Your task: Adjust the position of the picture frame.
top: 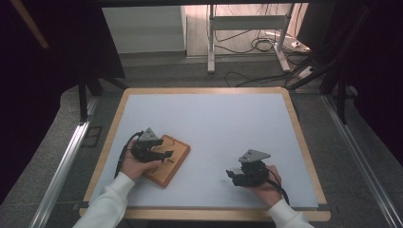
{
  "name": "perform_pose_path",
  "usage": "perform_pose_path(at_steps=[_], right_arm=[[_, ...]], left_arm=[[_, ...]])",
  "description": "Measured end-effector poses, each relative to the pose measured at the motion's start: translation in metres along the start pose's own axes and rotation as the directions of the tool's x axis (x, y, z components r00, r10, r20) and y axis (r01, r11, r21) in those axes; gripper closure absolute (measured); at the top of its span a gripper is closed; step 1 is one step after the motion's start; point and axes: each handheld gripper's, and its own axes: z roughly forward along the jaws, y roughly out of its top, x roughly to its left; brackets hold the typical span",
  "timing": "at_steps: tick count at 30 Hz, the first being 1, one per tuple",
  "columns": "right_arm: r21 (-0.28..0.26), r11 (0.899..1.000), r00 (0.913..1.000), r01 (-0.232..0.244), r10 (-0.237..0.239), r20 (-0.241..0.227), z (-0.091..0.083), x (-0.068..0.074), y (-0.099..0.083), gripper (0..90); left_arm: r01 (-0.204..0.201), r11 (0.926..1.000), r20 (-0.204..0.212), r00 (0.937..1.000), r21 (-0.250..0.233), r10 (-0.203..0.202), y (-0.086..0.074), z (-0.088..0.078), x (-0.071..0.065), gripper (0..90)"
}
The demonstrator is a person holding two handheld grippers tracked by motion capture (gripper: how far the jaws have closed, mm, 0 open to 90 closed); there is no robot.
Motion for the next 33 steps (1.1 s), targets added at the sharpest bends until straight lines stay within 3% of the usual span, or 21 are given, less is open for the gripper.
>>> perform_pose_path(at_steps=[3, 10, 15, 23, 25, 33], right_arm=[[-0.003, 1.000, 1.0000, -0.004, 0.004, 0.002, -0.001, -0.001, 0.000, 29.9], [-0.001, 1.000, 1.0000, -0.003, 0.003, 0.003, -0.001, -0.002, -0.001, 29.8], [-0.001, 1.000, 1.0000, -0.005, 0.005, 0.003, -0.001, -0.002, -0.002, 29.7], [0.004, 1.000, 1.0000, -0.004, 0.004, 0.004, -0.001, -0.002, -0.002, 29.6], [0.006, 1.000, 1.0000, -0.004, 0.004, 0.004, 0.000, -0.002, -0.002, 29.5], [0.009, 1.000, 1.0000, -0.005, 0.005, 0.002, 0.001, -0.003, -0.003, 29.5]], left_arm=[[-0.003, 1.0000, 0.018, 0.9998, -0.005, 0.003, 0.005, 0.007, 0.004, 37.8], [-0.035, 0.9994, 0.016, 0.9993, -0.001, 0.035, 0.011, 0.018, 0.005, 47.1], [-0.025, 0.9997, 0.018, 0.9995, -0.006, 0.025, 0.013, 0.024, 0.008, 54.5], [-0.019, 0.9996, 0.005, 0.9998, -0.023, 0.019, 0.014, 0.029, 0.011, 74.0], [-0.018, 0.9995, 0.002, 0.9998, -0.026, 0.018, 0.014, 0.030, 0.011, 83.4], [0.005, 0.9999, -0.004, 1.0000, -0.013, -0.005, 0.017, 0.029, 0.007, 85.0]])
